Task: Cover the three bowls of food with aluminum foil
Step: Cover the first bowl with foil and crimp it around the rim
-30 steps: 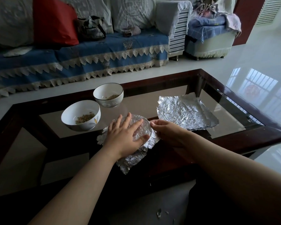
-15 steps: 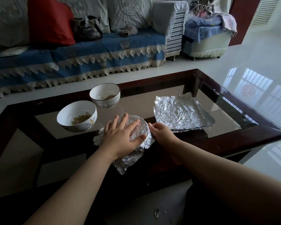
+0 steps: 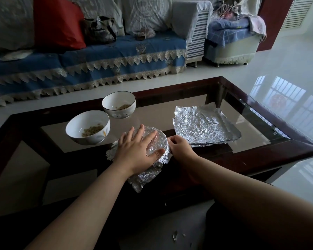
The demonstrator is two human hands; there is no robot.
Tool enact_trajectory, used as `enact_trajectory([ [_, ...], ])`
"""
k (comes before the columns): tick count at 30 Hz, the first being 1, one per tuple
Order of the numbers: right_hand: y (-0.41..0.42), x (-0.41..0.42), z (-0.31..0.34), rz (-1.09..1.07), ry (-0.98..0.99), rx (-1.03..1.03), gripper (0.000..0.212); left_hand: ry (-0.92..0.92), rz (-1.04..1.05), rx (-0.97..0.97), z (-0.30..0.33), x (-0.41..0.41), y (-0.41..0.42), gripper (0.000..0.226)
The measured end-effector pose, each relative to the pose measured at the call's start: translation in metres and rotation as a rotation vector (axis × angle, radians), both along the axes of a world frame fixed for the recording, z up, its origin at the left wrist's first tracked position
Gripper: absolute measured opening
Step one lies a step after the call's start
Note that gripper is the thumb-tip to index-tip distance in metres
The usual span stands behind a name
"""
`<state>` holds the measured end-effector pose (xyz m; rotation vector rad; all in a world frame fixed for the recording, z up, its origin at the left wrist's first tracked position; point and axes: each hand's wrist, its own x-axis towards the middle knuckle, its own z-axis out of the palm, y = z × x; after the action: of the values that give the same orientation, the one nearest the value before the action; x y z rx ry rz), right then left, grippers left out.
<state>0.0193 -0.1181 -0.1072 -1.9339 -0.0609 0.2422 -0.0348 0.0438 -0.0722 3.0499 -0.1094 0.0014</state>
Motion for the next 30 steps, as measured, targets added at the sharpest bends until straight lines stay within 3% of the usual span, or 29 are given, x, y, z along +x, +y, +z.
enact_trajectory([
  [3, 0.005, 0.001, 0.001, 0.005, -0.011, 0.078, 0.020, -0.022, 0.058, -0.032, 0.000, -0.003, -0.003, 0.104],
  [6, 0.008, 0.008, 0.002, -0.025, -0.076, -0.007, 0.007, -0.016, 0.132, -0.066, 0.000, -0.006, -0.005, 0.115],
  [8, 0.009, 0.012, 0.000, -0.031, -0.102, -0.035, 0.009, 0.010, 0.148, -0.078, 0.004, -0.007, -0.006, 0.118],
  [13, 0.010, 0.014, -0.002, -0.035, -0.092, -0.033, 0.012, 0.203, 0.112, -0.119, 0.020, -0.004, 0.003, 0.122],
  [16, 0.012, 0.014, 0.000, -0.034, -0.115, -0.044, 0.011, 0.311, 0.072, -0.243, 0.028, -0.010, 0.024, 0.133],
  [22, 0.011, 0.016, -0.001, 0.017, -0.048, 0.008, 0.013, 0.302, 0.034, -0.405, 0.022, -0.021, 0.053, 0.137],
  [30, 0.006, 0.001, 0.010, 0.101, 0.254, 0.353, 0.008, 0.122, 0.068, -0.510, 0.003, -0.030, 0.050, 0.141],
])
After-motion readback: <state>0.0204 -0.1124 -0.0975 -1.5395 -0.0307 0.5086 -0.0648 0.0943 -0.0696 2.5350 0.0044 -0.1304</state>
